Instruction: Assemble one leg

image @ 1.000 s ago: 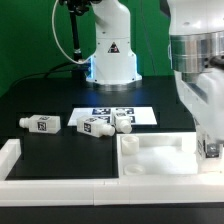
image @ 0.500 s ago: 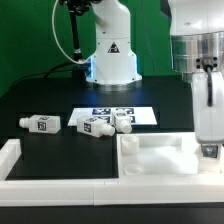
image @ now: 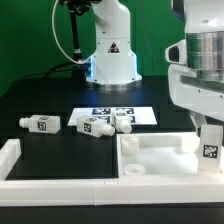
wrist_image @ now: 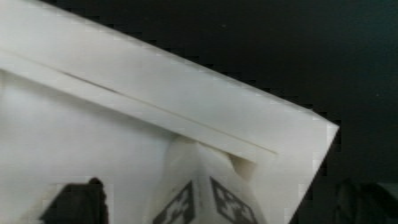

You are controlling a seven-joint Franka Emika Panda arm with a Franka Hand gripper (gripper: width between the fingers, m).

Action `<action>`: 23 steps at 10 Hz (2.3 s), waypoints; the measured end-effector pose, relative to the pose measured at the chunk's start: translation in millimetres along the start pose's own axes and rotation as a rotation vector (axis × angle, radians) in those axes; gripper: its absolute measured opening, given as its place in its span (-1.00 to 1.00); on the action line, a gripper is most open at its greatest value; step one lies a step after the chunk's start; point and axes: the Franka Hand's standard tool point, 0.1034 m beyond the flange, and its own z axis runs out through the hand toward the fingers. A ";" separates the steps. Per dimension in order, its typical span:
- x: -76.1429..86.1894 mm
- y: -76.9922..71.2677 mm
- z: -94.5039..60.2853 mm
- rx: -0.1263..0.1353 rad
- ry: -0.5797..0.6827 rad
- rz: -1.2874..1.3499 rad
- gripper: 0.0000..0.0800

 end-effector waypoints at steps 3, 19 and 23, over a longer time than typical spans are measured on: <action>13.0 3.9 0.1 -0.006 0.004 -0.458 0.62; 14.2 3.1 1.5 0.017 -0.017 0.857 -0.29; 7.9 -0.2 3.9 0.035 -0.014 0.312 0.59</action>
Offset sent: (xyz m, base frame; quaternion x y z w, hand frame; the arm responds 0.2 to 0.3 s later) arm 0.0000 0.0000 0.0000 0.0000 0.0000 -0.1296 0.9916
